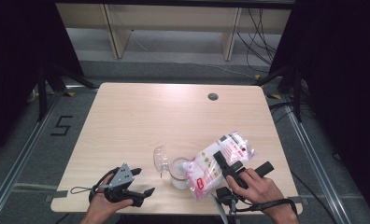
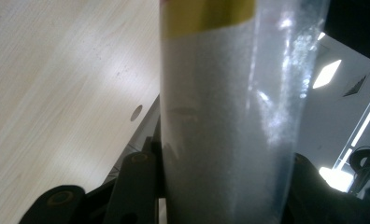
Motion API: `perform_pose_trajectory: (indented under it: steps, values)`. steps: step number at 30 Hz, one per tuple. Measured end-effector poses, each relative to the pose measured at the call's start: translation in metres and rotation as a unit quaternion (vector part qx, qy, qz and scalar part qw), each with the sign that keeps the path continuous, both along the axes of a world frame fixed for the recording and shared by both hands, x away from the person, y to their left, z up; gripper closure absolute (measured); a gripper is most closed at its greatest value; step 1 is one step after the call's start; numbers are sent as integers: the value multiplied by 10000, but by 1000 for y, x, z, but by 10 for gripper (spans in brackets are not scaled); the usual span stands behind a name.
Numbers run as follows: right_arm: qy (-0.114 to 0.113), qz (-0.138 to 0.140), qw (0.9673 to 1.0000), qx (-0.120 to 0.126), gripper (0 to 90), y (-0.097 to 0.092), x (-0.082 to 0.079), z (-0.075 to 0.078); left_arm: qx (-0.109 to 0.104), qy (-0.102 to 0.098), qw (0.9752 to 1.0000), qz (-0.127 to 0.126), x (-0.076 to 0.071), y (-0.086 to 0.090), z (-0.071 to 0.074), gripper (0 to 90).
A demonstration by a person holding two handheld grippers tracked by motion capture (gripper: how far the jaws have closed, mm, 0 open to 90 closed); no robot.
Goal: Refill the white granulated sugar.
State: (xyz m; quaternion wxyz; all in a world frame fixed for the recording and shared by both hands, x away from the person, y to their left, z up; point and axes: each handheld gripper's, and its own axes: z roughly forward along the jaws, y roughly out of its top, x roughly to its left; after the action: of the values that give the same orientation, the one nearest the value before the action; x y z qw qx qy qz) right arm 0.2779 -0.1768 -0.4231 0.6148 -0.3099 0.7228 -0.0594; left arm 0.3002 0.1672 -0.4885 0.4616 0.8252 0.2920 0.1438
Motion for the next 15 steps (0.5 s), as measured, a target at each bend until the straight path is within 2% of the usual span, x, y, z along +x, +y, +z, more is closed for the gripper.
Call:
perform_pose_trajectory:
  steps: [1, 15]
  values:
    - [-12, -4, 10000, -12, 654, 0, 0, 0, 51, 11, 10000, 6, 0, 0, 1, 161]
    - [-99, 27, 9999, -50, 656, 1, -1, 0, 53, 16, 10000, 7, 0, 0, 1, 161]
